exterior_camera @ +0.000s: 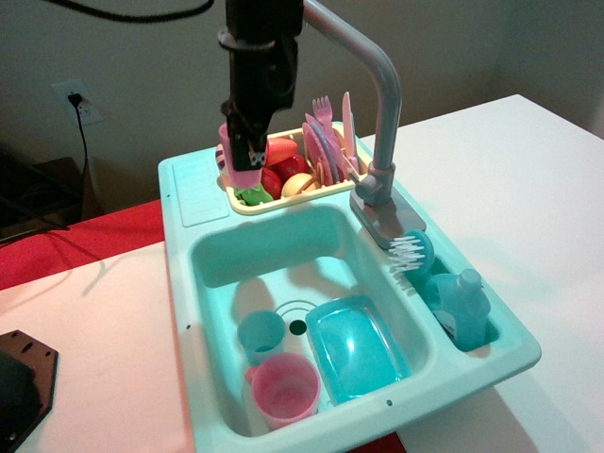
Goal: Put cup from counter to sink
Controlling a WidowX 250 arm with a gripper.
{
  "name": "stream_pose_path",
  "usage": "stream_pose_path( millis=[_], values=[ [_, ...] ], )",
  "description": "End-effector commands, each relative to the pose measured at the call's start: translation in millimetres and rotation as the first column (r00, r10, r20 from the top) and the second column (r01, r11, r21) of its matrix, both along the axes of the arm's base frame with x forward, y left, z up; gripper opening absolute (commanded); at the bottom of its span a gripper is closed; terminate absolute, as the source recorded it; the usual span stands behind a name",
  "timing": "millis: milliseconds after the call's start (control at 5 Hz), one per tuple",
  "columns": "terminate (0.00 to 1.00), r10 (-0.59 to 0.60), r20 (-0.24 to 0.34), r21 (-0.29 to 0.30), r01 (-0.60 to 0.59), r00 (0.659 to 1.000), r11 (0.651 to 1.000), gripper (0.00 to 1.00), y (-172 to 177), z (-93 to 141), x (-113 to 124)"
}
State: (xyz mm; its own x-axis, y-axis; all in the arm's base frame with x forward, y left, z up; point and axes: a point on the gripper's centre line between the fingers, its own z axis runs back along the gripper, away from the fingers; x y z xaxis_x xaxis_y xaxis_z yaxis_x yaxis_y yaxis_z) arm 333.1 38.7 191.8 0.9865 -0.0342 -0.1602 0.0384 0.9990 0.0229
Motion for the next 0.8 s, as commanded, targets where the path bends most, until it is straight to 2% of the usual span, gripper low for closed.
stream_pose_path(
  millis=[0,200,400,600],
  values=[
    [0.0,-0.006,0.055,-0.032,0.008,0.998,0.999,0.0,-17,11,15],
    [0.0,-0.07,0.027,-0.074,0.072,0.997,0.995,0.0,-45,-4,23],
    [0.0,-0.115,0.021,-0.081,0.116,0.993,0.99,0.0,-64,-11,21],
    [0.0,-0.108,0.016,-0.065,0.109,0.994,0.992,0.0,-63,-28,15]
  ],
)
